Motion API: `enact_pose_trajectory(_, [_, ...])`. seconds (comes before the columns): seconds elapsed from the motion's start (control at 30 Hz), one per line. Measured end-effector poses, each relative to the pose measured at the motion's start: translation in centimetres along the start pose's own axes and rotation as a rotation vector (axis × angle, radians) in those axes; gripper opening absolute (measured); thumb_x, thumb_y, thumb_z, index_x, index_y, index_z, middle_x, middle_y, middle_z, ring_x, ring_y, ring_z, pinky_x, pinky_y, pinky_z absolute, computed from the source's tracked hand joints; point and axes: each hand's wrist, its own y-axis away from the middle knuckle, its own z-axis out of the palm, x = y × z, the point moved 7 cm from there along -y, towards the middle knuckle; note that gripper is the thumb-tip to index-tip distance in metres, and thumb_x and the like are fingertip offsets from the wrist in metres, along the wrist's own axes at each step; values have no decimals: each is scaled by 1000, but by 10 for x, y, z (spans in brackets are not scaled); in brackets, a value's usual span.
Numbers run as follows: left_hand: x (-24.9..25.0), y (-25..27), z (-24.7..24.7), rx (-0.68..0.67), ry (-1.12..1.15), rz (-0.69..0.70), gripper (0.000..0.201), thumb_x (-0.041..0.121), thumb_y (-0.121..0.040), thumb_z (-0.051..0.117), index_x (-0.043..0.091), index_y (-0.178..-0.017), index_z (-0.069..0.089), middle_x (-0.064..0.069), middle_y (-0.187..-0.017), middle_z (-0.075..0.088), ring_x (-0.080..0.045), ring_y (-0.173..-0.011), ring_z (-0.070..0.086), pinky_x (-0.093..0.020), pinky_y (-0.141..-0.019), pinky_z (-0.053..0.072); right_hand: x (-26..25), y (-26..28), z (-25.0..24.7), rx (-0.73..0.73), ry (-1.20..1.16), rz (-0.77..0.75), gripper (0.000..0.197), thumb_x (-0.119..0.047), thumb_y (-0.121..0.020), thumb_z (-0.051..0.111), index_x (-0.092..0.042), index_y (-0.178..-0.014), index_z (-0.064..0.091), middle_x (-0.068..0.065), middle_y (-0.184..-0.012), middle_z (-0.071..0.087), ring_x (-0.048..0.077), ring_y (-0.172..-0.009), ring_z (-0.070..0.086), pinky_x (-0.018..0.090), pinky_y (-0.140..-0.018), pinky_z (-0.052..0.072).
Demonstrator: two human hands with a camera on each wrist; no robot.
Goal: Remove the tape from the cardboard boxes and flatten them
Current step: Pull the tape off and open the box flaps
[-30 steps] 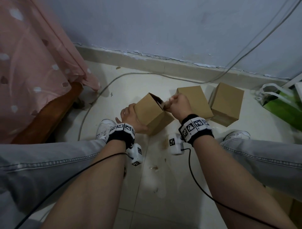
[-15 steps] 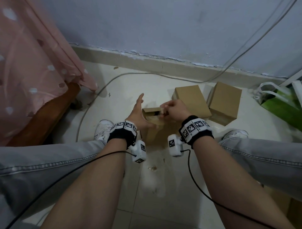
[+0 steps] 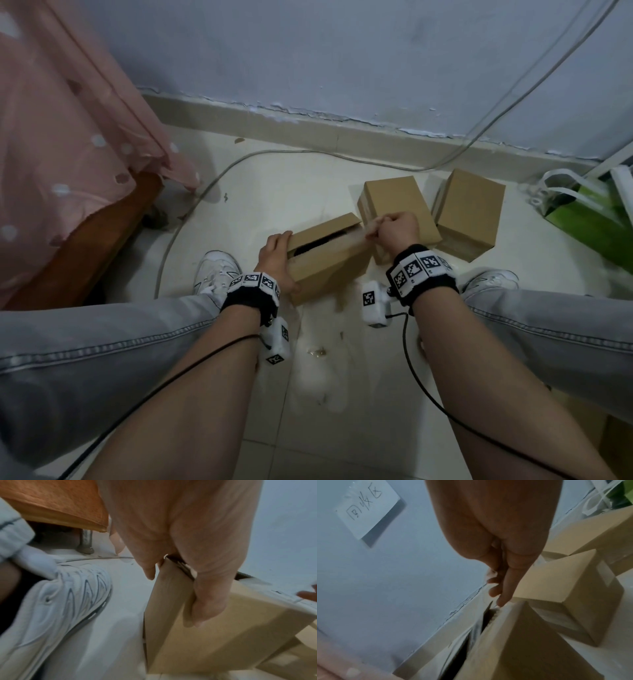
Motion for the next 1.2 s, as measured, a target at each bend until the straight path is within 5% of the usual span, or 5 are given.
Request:
enact_pose_trajectory(0.13, [-6,4,1,9,-2,-30,114,13,-63,86,17,-153,16,-8,-150,21,-33,-136,30,-38,-108,35,-5,4,9,-137,-390,46,30,9,-96,24,11,-101,54,38,-130,49,41,-98,64,47,-83,58])
enact_pose_trajectory(0.47, [-19,9,-6,-1,-148,-140,117,19,-57,89,21,-149,18,-9,-142,29,-34,-130,35,-40,-104,37,-26,-11,-18,102,-400,71,26,2,-94,31,-1,-90,56,8,-60,48,20,-49,46,28,-49,44])
enact_pose_trajectory(0.77, [-18,9,-1,-20,-174,-175,110,12,-62,83,24,-149,18,-8,-140,26,-33,-129,35,-39,-103,40,-20,5,25,-350,1011,-247,70,-73,-82,52,-11,-112,63,-2,-102,60,20,-94,59,37,-83,50])
enact_pose_trajectory(0.9, [-18,8,0,-13,-207,-153,104,11,-66,80,23,-149,18,-9,-142,27,-34,-129,36,-41,-105,38,0,12,38,-351,1229,-291,59,-62,-73,73,-11,-96,55,4,-89,61,19,-78,58,31,-60,44])
enact_pose_trajectory(1.2, [20,-4,-5,-52,-324,-82,127,53,-56,85,24,-153,9,-7,-155,24,-32,-147,19,-59,-120,5,-10,11,48,-336,1085,-426,30,-28,-83,75,-14,-70,52,5,-77,59,22,-75,58,29,-63,41])
